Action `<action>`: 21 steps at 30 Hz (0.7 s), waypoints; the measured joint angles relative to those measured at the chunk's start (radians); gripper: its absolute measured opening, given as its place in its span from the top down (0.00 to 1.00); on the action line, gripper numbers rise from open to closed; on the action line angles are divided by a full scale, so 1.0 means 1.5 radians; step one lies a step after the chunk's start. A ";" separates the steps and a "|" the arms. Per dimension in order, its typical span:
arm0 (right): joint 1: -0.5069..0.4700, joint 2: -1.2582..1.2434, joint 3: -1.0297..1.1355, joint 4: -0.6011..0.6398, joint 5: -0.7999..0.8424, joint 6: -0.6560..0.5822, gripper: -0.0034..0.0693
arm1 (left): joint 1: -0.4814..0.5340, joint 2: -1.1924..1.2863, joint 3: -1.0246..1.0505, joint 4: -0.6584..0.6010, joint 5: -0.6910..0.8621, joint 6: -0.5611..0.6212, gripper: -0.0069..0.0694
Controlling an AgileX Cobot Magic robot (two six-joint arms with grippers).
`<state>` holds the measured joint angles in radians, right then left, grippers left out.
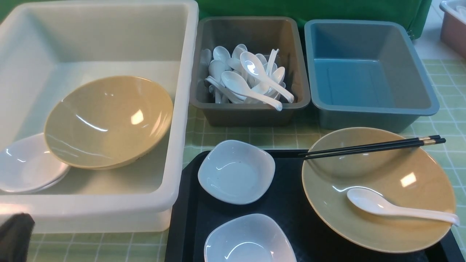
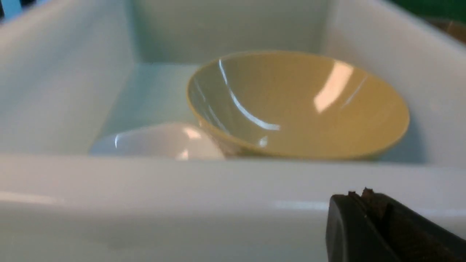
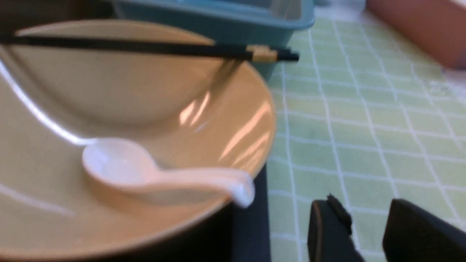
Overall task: On green table put chopsticks spoon bowls plates into blue grey white boxes.
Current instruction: 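Move the grippers toward the tableware on the black tray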
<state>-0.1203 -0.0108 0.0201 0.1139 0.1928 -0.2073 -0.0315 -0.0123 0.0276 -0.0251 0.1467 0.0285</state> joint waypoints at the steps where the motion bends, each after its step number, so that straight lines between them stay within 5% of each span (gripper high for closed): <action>1: 0.000 0.000 0.002 0.000 -0.020 0.008 0.63 | 0.000 0.000 0.000 0.000 -0.036 0.000 0.91; 7: 0.000 0.000 0.004 0.000 -0.062 0.138 0.63 | 0.000 0.000 0.000 0.000 -0.182 0.001 0.91; 13: 0.000 0.000 0.005 0.001 -0.083 0.239 0.63 | 0.000 0.000 0.000 -0.003 -0.210 -0.004 0.91; 21: 0.000 0.000 0.005 0.001 -0.238 0.356 0.63 | 0.000 0.000 -0.002 -0.076 -0.300 -0.151 0.91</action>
<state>-0.1203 -0.0108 0.0278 0.1150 -0.1648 0.3269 -0.0315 -0.0123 0.0253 -0.1386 -0.3039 -0.1975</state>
